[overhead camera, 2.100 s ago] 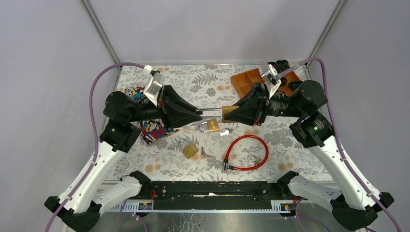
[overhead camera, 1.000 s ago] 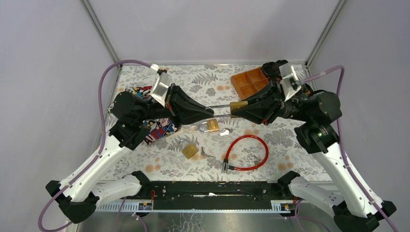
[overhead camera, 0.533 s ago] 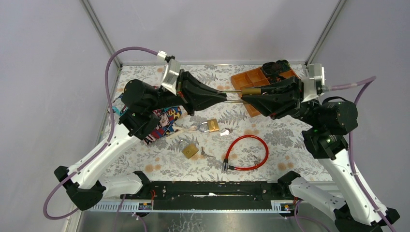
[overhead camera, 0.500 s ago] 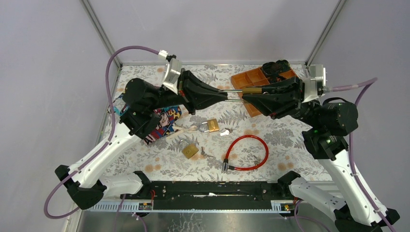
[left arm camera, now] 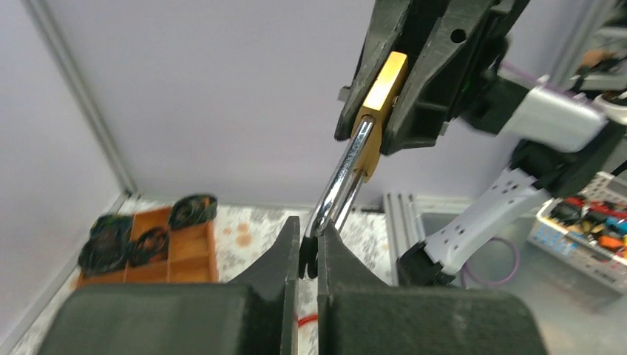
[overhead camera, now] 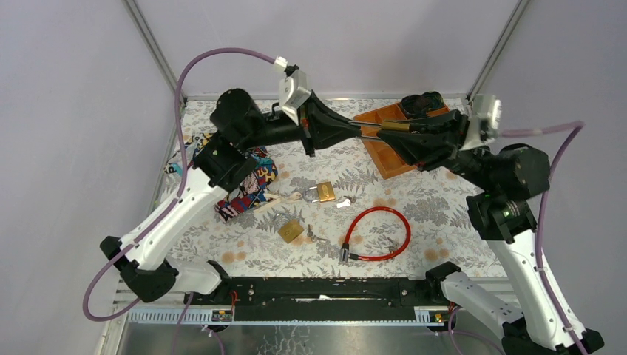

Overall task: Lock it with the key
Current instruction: Lock the lock.

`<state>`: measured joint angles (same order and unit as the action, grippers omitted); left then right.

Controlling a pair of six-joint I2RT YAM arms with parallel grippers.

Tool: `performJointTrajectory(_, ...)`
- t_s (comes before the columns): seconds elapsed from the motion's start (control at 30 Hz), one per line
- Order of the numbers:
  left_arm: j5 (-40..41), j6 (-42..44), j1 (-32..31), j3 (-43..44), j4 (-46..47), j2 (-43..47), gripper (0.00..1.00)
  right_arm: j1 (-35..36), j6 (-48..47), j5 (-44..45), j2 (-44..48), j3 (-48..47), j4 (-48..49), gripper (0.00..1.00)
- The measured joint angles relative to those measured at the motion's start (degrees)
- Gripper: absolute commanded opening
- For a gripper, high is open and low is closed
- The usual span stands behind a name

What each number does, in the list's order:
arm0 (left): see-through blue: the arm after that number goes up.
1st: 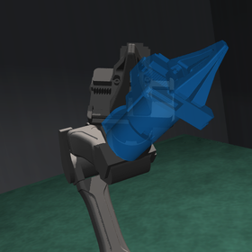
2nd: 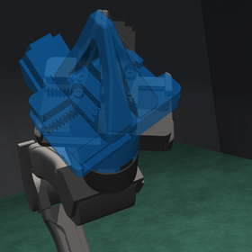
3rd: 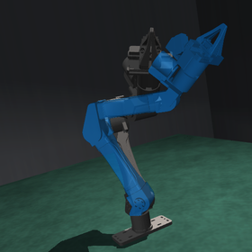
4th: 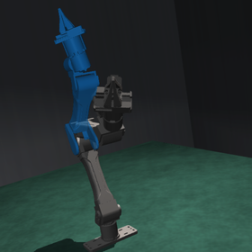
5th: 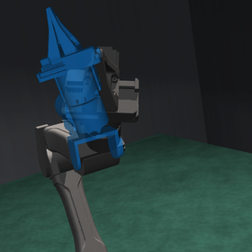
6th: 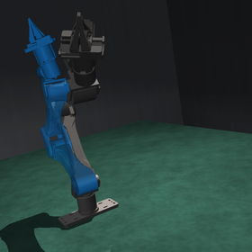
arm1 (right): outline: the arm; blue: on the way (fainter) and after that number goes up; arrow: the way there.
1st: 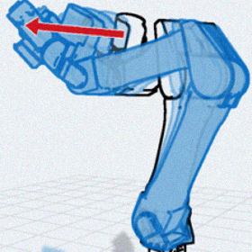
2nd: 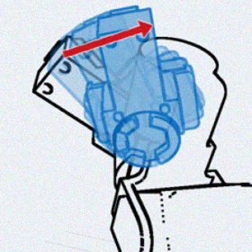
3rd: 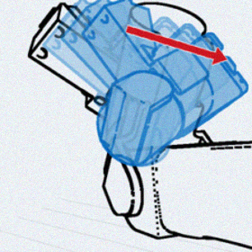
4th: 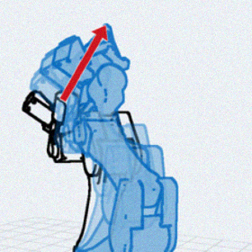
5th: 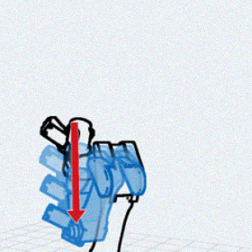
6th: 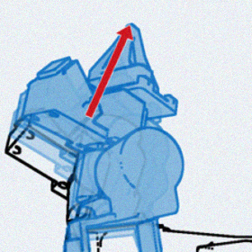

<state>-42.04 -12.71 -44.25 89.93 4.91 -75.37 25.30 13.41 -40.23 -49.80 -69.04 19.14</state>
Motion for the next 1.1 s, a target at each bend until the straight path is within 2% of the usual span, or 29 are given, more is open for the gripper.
performJointTrajectory(0.17,-0.3,5.2,2.9,1.6,-10.6,-1.8,0.0,-3.4,-6.8,-4.5,-3.4,-4.5,-18.9,0.0)
performJointTrajectory(0.27,0.2,4.9,3.1,-0.5,-11.5,-1.2,0.0,-4.0,-7.2,-6.6,-4.6,-4.8,-22.5,0.0)
performJointTrajectory(0.53,5.0,0.5,0.3,-9.2,-4.6,1.8,0.0,-5.9,2.3,-11.5,-4.6,-0.4,-15.5,0.0)
performJointTrajectory(0.67,5.1,-0.7,-0.7,-7.6,-1.6,-0.2,0.0,-6.5,3.5,-11.4,-4.6,-0.5,-11.5,0.0)
performJointTrajectory(0.9,5.2,3.8,-0.8,2.6,-8.1,-5.4,0.0,-7.6,0.0,-8.0,-4.6,-2.5,-12.7,0.0)
performJointTrajectory(1.1,3.9,3.1,-1.6,-5.0,-4.8,-0.2,0.0,-7.3,0.7,-13.0,-4.7,-3.2,-15.3,0.0)
